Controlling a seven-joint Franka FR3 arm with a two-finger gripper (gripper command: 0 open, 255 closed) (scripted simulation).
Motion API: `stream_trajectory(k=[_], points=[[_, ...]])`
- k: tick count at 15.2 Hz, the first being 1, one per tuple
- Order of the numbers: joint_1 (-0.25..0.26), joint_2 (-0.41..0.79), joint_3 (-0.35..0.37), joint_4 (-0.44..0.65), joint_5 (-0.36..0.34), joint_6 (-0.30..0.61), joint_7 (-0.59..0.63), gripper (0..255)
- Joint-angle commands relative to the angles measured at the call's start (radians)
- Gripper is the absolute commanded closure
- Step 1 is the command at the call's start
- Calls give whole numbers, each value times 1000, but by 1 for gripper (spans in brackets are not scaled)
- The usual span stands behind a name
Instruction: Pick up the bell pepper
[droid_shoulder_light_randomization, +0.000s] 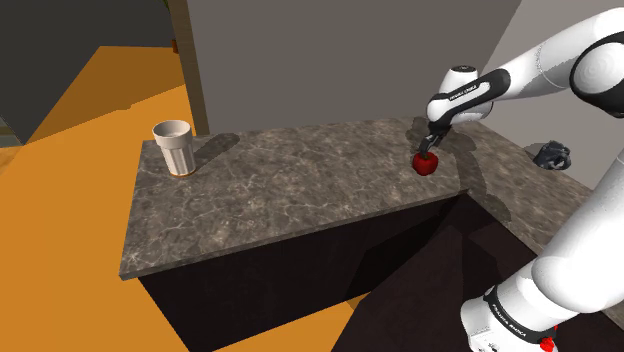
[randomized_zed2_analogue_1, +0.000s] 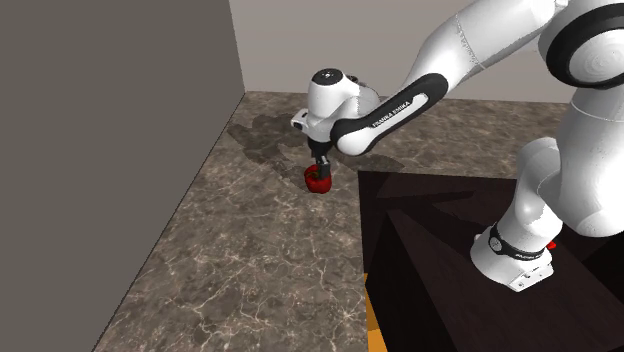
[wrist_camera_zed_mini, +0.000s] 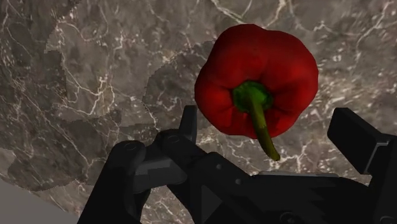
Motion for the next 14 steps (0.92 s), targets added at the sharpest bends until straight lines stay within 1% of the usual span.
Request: stream_trajectory(k=[1, 3, 4, 13, 14], points=[[-1, 12, 2, -7, 3, 18, 2, 0], [-1, 12, 2, -6, 3, 18, 2, 0], [-1, 12, 2, -7, 3, 19, 1, 255], [-1, 12, 2, -6, 3, 18, 2, 255], [1, 3, 1, -3, 0, 6, 2, 255]])
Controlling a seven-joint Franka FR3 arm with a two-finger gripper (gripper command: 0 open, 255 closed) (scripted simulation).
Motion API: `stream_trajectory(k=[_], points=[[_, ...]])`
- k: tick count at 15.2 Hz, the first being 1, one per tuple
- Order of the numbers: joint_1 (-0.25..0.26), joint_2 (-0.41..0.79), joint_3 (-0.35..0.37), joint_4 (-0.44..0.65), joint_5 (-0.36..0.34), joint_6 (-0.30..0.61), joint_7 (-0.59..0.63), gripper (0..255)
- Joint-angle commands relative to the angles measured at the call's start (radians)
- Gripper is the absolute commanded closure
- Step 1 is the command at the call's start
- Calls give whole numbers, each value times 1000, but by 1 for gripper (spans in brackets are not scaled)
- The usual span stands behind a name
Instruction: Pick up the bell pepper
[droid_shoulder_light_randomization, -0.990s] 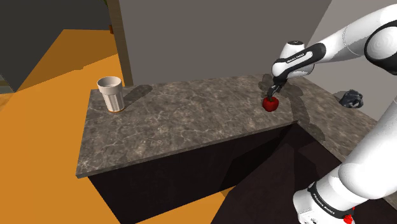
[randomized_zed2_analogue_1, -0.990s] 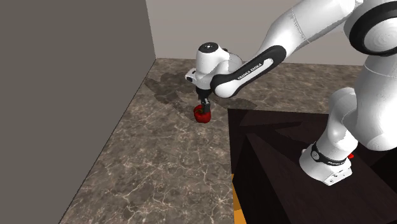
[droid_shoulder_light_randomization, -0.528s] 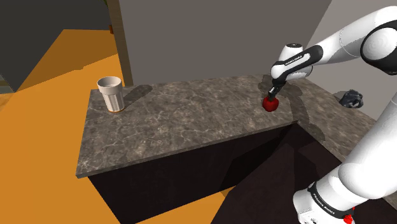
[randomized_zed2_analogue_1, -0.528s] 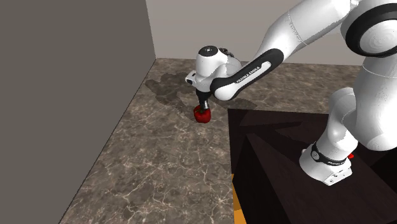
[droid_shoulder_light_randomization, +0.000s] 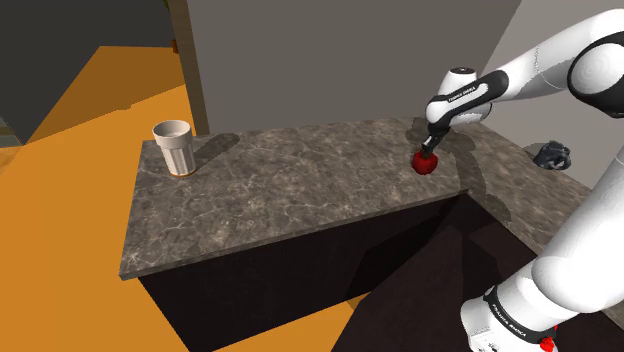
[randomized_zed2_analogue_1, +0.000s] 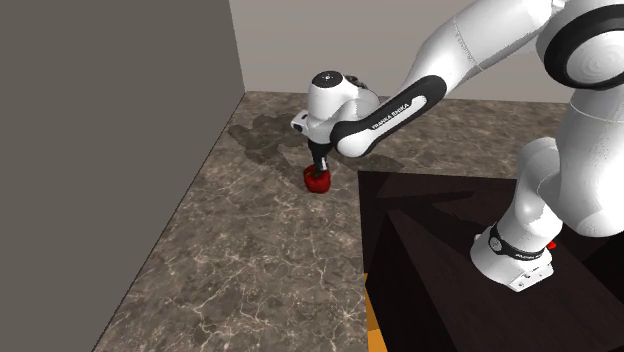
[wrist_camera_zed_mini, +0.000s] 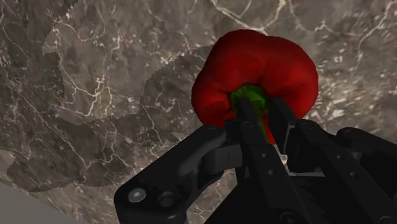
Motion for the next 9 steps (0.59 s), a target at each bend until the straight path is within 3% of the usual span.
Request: stream_trajectory(k=[1, 9], points=[[3, -15, -2, 4, -5, -19, 2, 255], [11, -83, -6, 40, -23, -120, 1, 255]])
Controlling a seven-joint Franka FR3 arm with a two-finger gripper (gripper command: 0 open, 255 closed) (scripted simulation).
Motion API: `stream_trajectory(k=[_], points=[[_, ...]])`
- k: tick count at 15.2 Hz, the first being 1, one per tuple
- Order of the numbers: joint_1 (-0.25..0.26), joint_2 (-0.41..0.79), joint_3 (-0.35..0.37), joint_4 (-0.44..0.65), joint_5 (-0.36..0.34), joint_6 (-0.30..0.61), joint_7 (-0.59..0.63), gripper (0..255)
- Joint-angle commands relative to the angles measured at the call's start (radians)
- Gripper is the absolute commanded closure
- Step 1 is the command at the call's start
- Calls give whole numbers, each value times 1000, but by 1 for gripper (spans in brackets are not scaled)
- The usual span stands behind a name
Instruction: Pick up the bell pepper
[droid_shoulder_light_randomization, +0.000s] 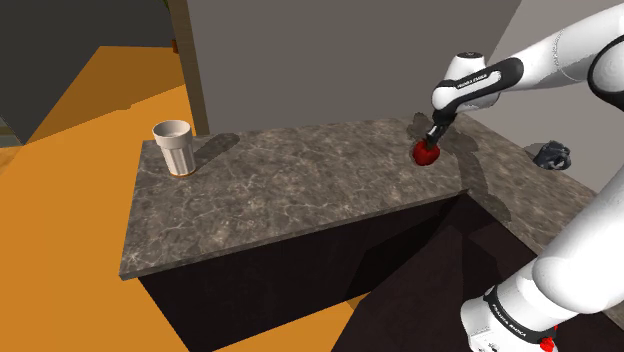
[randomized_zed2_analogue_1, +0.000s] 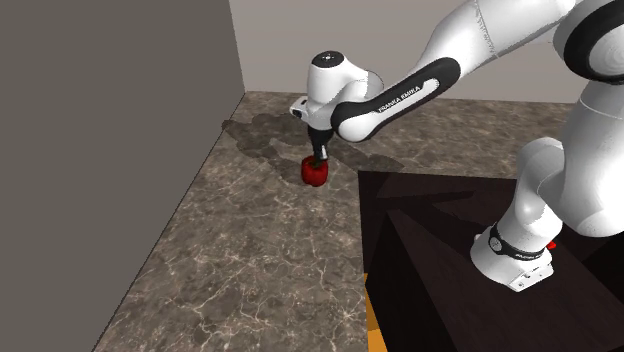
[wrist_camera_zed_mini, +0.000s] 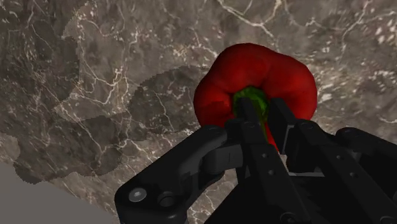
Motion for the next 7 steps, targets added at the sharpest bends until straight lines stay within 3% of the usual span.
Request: stream_trajectory(k=[1, 7], points=[[1, -18, -1, 9, -5, -26, -2, 255], [4, -48, -2, 33, -11, -79, -3, 255]])
